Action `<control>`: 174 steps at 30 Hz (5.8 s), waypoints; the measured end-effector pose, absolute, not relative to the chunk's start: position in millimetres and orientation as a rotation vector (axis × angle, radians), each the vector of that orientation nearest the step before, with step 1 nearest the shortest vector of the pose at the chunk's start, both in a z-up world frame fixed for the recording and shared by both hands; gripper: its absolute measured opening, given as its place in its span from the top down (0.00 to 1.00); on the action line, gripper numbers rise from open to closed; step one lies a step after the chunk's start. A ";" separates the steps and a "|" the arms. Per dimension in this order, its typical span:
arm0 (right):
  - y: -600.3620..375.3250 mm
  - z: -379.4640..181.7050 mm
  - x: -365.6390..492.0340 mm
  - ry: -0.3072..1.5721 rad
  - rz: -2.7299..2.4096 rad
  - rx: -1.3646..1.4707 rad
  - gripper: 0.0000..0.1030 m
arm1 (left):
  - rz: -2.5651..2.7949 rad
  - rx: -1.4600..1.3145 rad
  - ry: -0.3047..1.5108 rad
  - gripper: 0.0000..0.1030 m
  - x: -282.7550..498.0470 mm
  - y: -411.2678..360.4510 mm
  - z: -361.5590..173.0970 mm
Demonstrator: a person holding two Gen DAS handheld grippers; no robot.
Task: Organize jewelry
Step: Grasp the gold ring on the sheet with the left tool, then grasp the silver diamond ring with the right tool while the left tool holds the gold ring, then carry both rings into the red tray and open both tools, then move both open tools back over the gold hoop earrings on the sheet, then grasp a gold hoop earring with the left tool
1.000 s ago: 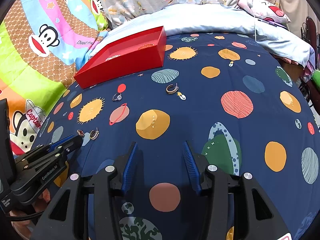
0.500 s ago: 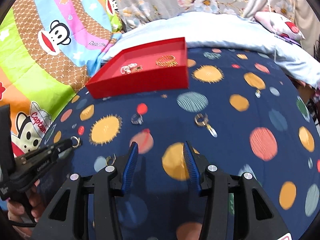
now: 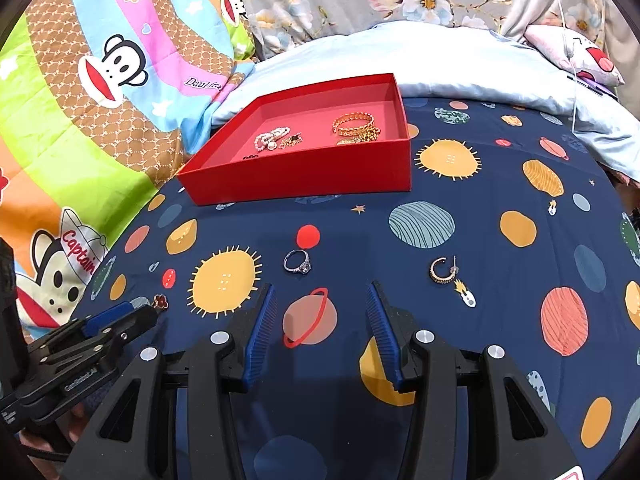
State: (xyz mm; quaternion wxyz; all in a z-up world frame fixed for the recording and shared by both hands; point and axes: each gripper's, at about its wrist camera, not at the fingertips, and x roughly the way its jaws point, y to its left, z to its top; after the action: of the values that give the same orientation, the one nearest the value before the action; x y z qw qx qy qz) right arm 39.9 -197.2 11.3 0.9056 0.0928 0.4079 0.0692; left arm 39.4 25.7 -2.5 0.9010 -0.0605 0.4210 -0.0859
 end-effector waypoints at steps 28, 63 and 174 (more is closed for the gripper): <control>-173.9 0.8 83.2 0.873 0.181 0.143 0.59 | -0.177 -0.117 0.874 0.93 53.8 21.9 -9.2; -188.6 32.0 62.9 0.813 0.154 0.157 0.94 | -0.225 -0.168 0.814 0.94 48.7 27.7 24.5; -256.6 -5.4 -22.0 0.883 0.033 0.263 0.60 | -0.260 0.060 0.882 0.62 23.3 -71.8 -12.0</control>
State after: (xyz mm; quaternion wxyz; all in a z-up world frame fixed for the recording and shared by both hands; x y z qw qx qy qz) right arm -22.0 -256.6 -5.4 0.8957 0.1268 0.4260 0.0161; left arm 23.3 -71.8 -12.0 0.8956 0.0292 0.4258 -0.1257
